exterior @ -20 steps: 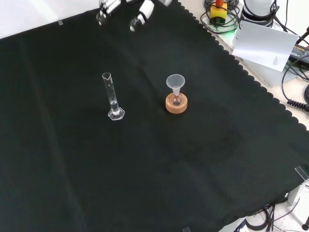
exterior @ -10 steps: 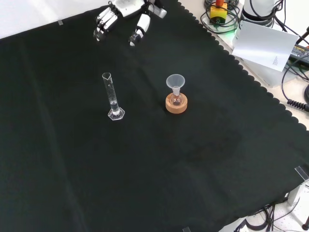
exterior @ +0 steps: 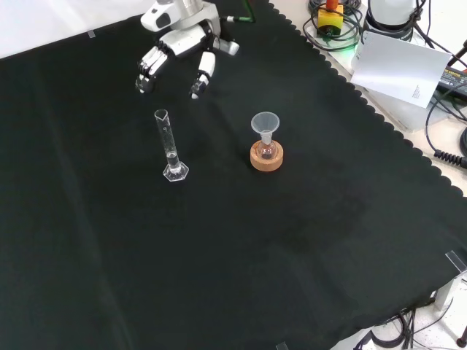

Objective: Pick up the graduated cylinder.

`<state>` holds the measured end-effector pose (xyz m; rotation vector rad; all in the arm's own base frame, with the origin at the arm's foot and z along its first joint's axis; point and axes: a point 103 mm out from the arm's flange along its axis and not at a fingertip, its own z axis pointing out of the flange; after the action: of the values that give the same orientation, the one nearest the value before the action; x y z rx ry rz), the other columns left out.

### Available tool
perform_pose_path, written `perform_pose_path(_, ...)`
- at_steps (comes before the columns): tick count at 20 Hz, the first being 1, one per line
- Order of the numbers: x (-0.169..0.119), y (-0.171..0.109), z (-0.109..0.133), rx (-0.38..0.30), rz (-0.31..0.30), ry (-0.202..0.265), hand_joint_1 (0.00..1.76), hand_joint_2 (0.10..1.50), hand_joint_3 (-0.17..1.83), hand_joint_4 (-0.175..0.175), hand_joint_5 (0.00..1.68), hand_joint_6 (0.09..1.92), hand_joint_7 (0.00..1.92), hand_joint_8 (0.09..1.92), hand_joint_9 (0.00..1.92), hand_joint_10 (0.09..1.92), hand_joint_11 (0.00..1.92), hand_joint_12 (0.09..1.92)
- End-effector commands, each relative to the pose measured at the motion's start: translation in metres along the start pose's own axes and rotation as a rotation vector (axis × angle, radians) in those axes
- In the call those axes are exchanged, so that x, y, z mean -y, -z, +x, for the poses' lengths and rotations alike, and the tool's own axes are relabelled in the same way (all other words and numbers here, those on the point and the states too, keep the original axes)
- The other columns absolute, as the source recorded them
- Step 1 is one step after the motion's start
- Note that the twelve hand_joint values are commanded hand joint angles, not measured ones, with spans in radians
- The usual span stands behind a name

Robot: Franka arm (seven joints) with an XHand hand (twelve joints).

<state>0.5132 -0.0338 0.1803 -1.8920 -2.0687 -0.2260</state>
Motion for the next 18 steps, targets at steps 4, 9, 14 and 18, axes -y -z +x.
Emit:
perform_pose_path(4, -0.037, -0.028, -0.020, -0.190, -0.068, 0.111, 0.85, 0.71, 0.47, -0.056, 0.32, 0.09, 0.17, 0.66, 0.45, 0.64, 0.28, 1.34)
perform_pose_path(9, -0.046, -0.045, -0.019, -0.297, -0.091, 0.155, 0.91, 0.64, 0.58, -0.060, 0.40, 0.09, 0.26, 0.68, 0.50, 0.63, 0.30, 1.34)
perform_pose_path(14, -0.053, -0.060, -0.010, -0.338, -0.101, 0.217, 0.95, 0.61, 0.61, -0.072, 0.51, 0.09, 0.34, 0.69, 0.59, 0.62, 0.40, 1.31)
perform_pose_path(18, -0.059, -0.067, -0.005, -0.380, -0.087, 0.250, 0.97, 0.60, 0.64, -0.074, 0.54, 0.09, 0.37, 0.69, 0.63, 0.60, 0.46, 1.29)
